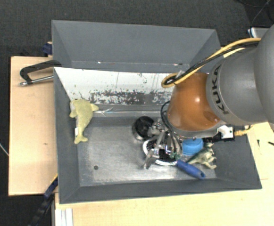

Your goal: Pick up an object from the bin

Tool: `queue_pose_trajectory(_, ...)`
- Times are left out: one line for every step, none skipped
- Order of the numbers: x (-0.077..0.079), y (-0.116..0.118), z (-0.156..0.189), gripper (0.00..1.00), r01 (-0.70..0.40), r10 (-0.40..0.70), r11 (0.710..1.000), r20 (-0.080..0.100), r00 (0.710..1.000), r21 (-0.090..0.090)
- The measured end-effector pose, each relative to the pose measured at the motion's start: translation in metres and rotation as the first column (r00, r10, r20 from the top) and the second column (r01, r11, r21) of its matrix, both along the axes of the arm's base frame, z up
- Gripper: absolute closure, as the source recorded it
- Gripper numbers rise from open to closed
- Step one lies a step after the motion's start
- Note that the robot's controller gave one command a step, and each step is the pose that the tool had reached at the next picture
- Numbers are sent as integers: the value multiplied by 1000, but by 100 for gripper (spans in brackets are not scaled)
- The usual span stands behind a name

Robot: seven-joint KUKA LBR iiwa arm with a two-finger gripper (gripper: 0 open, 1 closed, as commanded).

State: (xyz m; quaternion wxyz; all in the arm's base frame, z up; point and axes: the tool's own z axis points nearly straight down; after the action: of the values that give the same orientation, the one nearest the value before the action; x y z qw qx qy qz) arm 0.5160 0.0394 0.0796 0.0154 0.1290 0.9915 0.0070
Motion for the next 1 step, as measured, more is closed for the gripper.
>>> queue_pose_trajectory(6,-4,3,100,8,-8,1000,24,1000,-5)
